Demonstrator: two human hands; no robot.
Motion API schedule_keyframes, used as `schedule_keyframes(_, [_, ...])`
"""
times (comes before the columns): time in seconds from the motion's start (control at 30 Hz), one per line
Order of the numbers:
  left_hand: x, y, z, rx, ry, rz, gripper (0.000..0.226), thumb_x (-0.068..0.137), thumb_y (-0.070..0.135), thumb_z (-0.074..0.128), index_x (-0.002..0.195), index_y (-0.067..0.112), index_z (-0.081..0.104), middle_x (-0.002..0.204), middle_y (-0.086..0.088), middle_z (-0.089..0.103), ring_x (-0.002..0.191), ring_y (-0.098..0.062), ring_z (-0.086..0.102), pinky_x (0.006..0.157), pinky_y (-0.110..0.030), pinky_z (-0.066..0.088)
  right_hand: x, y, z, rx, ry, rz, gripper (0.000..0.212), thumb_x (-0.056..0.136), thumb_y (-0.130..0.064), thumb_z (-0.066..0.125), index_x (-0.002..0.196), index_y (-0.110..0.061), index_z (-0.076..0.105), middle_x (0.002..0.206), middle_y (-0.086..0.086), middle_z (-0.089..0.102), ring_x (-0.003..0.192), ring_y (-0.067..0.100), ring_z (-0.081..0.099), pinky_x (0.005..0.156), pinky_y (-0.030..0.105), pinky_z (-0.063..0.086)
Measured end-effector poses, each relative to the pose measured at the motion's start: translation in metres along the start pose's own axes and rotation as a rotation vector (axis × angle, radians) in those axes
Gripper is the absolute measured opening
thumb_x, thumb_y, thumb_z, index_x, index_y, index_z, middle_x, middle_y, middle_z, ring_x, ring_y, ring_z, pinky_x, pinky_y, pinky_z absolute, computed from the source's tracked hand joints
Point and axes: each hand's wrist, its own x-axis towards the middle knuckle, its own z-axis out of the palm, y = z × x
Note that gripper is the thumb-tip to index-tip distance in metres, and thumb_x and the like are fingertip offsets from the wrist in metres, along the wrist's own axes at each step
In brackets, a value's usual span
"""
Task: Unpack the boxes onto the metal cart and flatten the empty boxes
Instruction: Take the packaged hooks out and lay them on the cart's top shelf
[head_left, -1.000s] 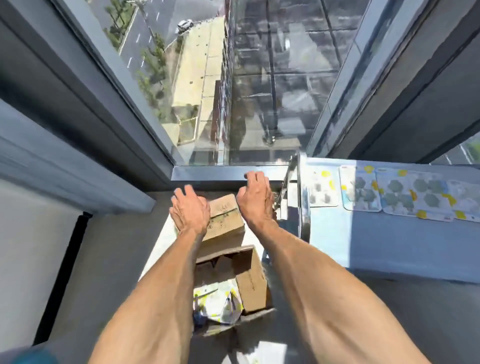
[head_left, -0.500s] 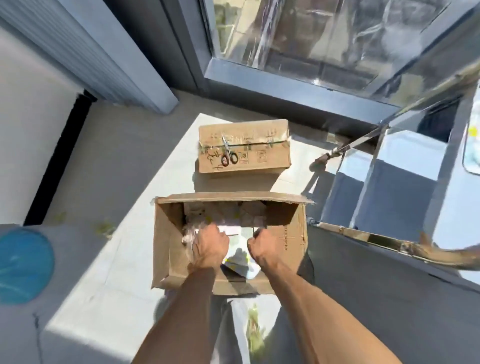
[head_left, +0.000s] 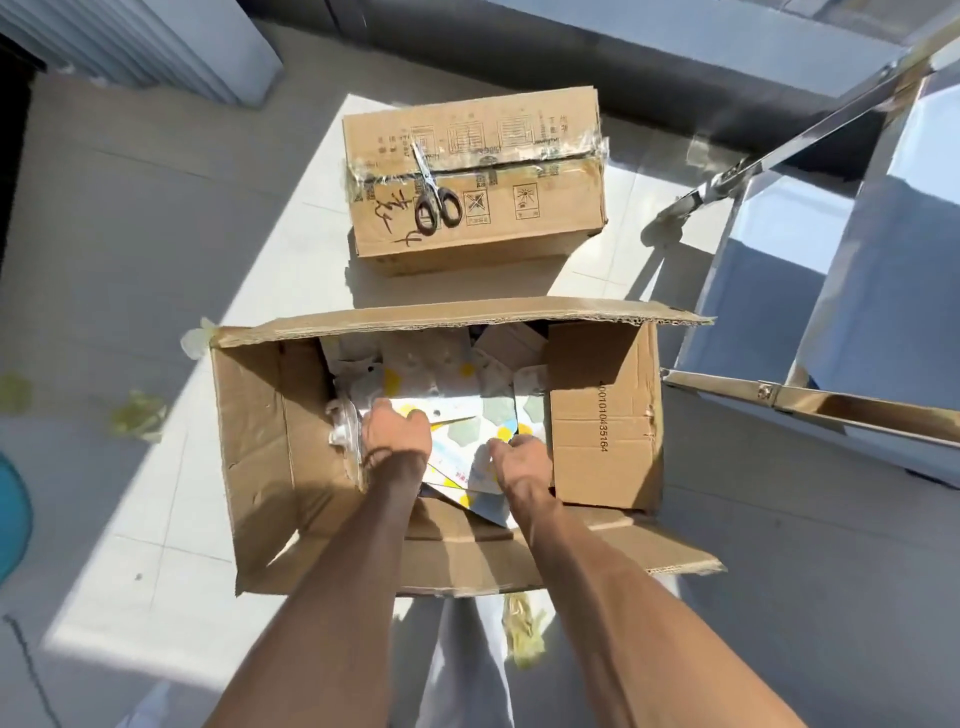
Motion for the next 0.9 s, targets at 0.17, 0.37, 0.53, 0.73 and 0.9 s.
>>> schedule_keyframes(0.17, [0.016, 0.0, 0.004, -0.081, 0.024, -0.054, 0.037, 0.09, 0.023, 0.06, 0.124, 0.009, 0.054, 0.123, -0.016, 0.06, 0.116, -0.033, 0.055, 0.089, -0.033, 0.042, 0.008, 0.002, 0.016, 0.171, 0.119, 0.062, 0.012, 0.085, -0.019, 0.063, 0.093, -0.013, 0.057, 0.081, 0.005, 0.057, 0.079, 0.026, 0.05, 0.07, 0.024, 0.039])
schedule_keyframes(0.37, [0.012, 0.007, -0.009, -0.087, -0.009, -0.044, 0.024, 0.088, 0.016, 0.058, 0.107, 0.001, 0.06, 0.112, -0.023, 0.064, 0.106, -0.037, 0.059, 0.084, -0.035, 0.046, -0.012, -0.026, -0.003, -0.094, -0.044, 0.025, 0.047, 0.089, -0.025, 0.065, 0.132, -0.018, 0.046, 0.127, 0.001, 0.057, 0.12, 0.018, 0.054, 0.088, 0.027, 0.046])
schedule_keyframes(0.53, [-0.006, 0.022, -0.037, -0.183, 0.018, -0.091, 0.029, 0.087, 0.008, 0.052, 0.114, -0.001, 0.059, 0.12, -0.023, 0.061, 0.111, -0.038, 0.057, 0.088, -0.033, 0.044, -0.031, -0.041, -0.012, 0.341, -0.132, 0.125, 0.018, 0.093, -0.011, 0.057, 0.11, -0.01, 0.059, 0.109, 0.008, 0.061, 0.088, 0.021, 0.061, 0.087, 0.031, 0.048])
schedule_keyframes(0.73, [-0.038, 0.034, -0.074, -0.263, 0.043, -0.098, 0.006, 0.084, 0.004, 0.053, 0.079, 0.005, 0.05, 0.104, -0.028, 0.062, 0.093, -0.039, 0.057, 0.07, -0.028, 0.034, -0.076, -0.056, -0.025, 0.335, 0.076, 0.085, 0.003, 0.084, -0.007, 0.062, 0.086, -0.007, 0.061, 0.094, 0.018, 0.066, 0.085, 0.032, 0.064, 0.071, 0.028, 0.049])
schedule_keyframes(0.9, [-0.09, 0.046, -0.112, -0.267, 0.041, -0.117, 0.015, 0.083, 0.002, 0.053, 0.092, -0.008, 0.06, 0.104, -0.029, 0.065, 0.095, -0.044, 0.06, 0.07, -0.034, 0.041, -0.14, -0.068, -0.083, 0.069, 0.225, 0.0, 0.017, 0.087, -0.017, 0.062, 0.102, -0.009, 0.066, 0.101, 0.014, 0.07, 0.095, 0.032, 0.066, 0.073, 0.028, 0.049])
